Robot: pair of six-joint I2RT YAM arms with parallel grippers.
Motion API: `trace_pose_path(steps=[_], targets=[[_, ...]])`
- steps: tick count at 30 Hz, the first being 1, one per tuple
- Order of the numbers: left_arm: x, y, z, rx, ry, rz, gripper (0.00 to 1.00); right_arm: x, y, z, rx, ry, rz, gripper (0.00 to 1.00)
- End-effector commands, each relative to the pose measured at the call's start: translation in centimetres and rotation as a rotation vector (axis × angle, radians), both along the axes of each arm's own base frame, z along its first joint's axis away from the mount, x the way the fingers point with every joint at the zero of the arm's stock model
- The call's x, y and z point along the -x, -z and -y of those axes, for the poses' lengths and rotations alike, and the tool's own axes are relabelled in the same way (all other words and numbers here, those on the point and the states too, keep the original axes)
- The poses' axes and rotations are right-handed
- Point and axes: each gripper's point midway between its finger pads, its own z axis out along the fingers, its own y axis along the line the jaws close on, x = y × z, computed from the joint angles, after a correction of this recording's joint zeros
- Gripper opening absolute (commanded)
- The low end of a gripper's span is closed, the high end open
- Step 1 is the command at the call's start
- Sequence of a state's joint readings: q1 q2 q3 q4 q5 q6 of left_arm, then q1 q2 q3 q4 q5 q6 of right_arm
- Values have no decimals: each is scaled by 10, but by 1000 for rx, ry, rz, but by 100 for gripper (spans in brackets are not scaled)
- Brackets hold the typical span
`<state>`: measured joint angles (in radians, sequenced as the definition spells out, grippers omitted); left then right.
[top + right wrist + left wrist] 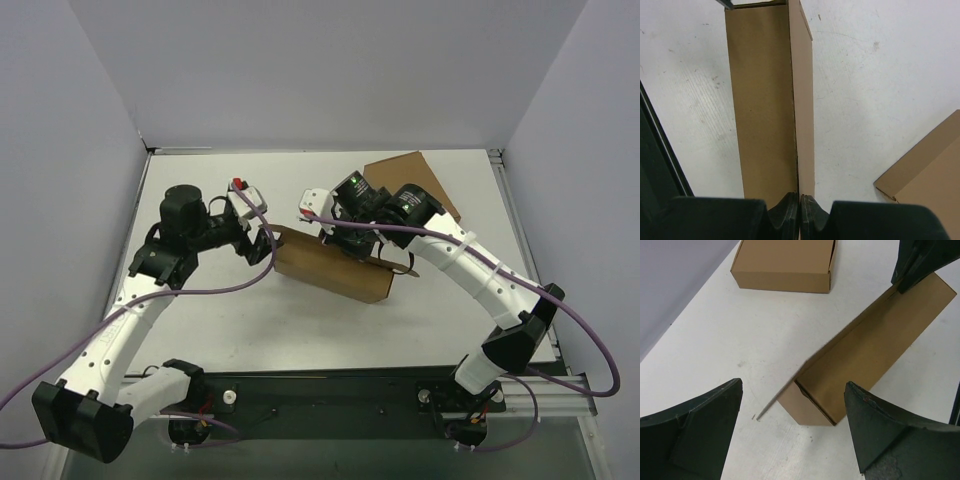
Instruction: Fold the paper box
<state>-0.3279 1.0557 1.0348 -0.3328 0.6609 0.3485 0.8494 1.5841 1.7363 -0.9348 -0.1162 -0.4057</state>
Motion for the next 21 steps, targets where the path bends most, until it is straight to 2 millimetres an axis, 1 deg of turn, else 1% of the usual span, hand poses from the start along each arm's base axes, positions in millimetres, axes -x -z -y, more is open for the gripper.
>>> trace_pose_path(steps=[1, 4, 6, 8, 9, 12, 16, 17, 19, 21], targets=[[-14, -36, 8, 39, 37, 158, 93, 29, 29, 20, 109, -17, -179, 0], [-20, -31, 10, 39, 32, 146, 93, 30, 28, 20, 106, -19, -180, 0], [-18, -29, 14, 43, 60, 125, 89, 29, 26, 21, 104, -15, -171, 0], [-16, -24, 15, 40, 67, 106, 84, 29, 26, 22, 106, -13, -167, 0], [-16, -22, 14, 36, 61, 99, 77, 30, 25, 22, 106, -14, -165, 0], [-12, -17, 13, 22, 54, 81, 71, 29, 24, 23, 104, -10, -158, 0], [-11, -16, 8, 1, 12, 92, 70, 27, 25, 24, 114, -3, -151, 0], [-9, -10, 8, -5, 10, 84, 70, 26, 25, 24, 112, -2, -148, 0], [-7, -9, 7, -15, -2, 94, 68, 26, 25, 24, 114, 0, -149, 0], [-6, -4, 5, -32, -13, 88, 67, 26, 25, 25, 117, 2, -146, 0]])
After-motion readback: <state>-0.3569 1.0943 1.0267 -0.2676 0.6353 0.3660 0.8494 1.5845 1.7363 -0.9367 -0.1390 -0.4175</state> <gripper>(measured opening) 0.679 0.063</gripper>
